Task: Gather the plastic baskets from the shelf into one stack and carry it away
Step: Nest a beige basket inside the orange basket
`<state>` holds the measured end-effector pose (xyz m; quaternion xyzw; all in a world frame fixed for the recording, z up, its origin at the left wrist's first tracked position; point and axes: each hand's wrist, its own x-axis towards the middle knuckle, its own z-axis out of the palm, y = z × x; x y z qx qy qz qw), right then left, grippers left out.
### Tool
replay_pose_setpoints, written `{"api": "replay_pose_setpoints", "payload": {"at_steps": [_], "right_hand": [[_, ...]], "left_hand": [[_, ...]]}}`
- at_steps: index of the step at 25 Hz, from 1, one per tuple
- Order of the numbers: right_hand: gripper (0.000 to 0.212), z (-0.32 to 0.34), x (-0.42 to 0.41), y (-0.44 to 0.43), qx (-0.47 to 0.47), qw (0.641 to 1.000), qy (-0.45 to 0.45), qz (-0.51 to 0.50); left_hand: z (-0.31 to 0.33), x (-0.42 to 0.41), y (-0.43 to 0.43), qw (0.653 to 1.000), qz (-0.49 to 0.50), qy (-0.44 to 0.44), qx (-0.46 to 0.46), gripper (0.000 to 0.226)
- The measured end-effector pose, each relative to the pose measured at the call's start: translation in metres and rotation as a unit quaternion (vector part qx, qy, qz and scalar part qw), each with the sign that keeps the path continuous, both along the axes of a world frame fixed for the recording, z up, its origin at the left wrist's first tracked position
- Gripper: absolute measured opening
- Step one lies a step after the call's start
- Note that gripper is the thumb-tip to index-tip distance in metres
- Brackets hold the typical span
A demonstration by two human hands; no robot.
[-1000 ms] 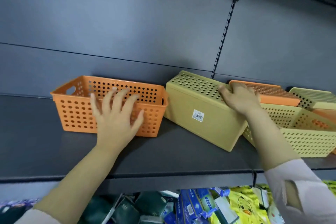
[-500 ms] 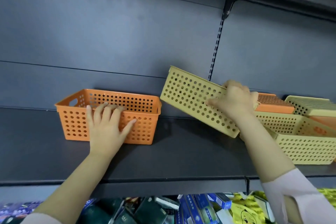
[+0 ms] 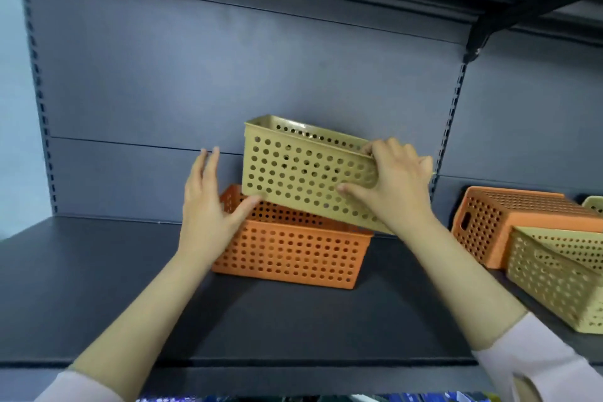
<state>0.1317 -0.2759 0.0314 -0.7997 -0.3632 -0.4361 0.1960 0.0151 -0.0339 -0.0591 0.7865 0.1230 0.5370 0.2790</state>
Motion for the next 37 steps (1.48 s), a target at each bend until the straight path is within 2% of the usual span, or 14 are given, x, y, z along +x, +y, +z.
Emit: {"api": "replay_pose_setpoints", "payload": {"at_steps": [3,5,7,11,13,15,18,21,25,30,35,37], "right_hand": [[0.059,-0.015,-0.005,0.039,-0.033,0.999,-0.026,0.004],[0.053,-0.023,-0.007,0.054,-0.042,0.998,-0.045,-0.001],[0.047,-0.028,-0.010,0.062,-0.023,0.999,-0.026,0.010],[0.043,-0.040,-0.011,0.064,0.007,0.999,0.013,0.036],[0.044,-0.051,-0.009,0.064,0.009,0.999,0.020,0.048],[0.048,-0.066,-0.007,0.061,0.025,0.998,0.033,0.056],[0.063,-0.093,-0.006,0.057,0.049,0.994,0.071,0.068],[0.068,-0.112,-0.005,0.056,0.018,0.999,0.023,0.029],[0.058,-0.111,-0.002,0.062,0.035,0.999,-0.021,-0.004],[0.058,-0.110,0.006,0.060,0.032,0.998,-0.053,-0.023],[0.063,-0.110,0.021,0.028,0.037,0.998,-0.039,-0.021],[0.063,-0.112,0.029,0.010,0.043,0.998,-0.030,-0.019]], "left_hand": [[-0.003,0.000,0.026,0.997,-0.074,0.000,-0.037,0.104],[-0.012,0.001,0.035,0.993,-0.114,0.012,-0.024,0.099],[-0.019,0.001,0.039,0.989,-0.146,0.016,-0.011,0.096],[-0.024,-0.002,0.043,0.978,-0.201,-0.003,-0.054,0.100],[-0.026,-0.003,0.045,0.976,-0.205,-0.006,-0.068,0.096],[-0.028,-0.003,0.043,0.976,-0.210,0.004,-0.061,0.082],[-0.037,0.000,0.040,0.974,-0.224,0.005,-0.043,0.066],[-0.041,0.001,0.035,0.977,-0.207,0.009,-0.052,0.059],[-0.040,0.001,0.037,0.978,-0.201,0.034,-0.049,0.045],[-0.040,0.001,0.033,0.981,-0.187,0.037,-0.036,0.053],[-0.041,0.005,0.014,0.983,-0.158,0.092,0.023,0.049],[-0.039,0.009,-0.001,0.983,-0.141,0.102,0.053,0.055]]}}
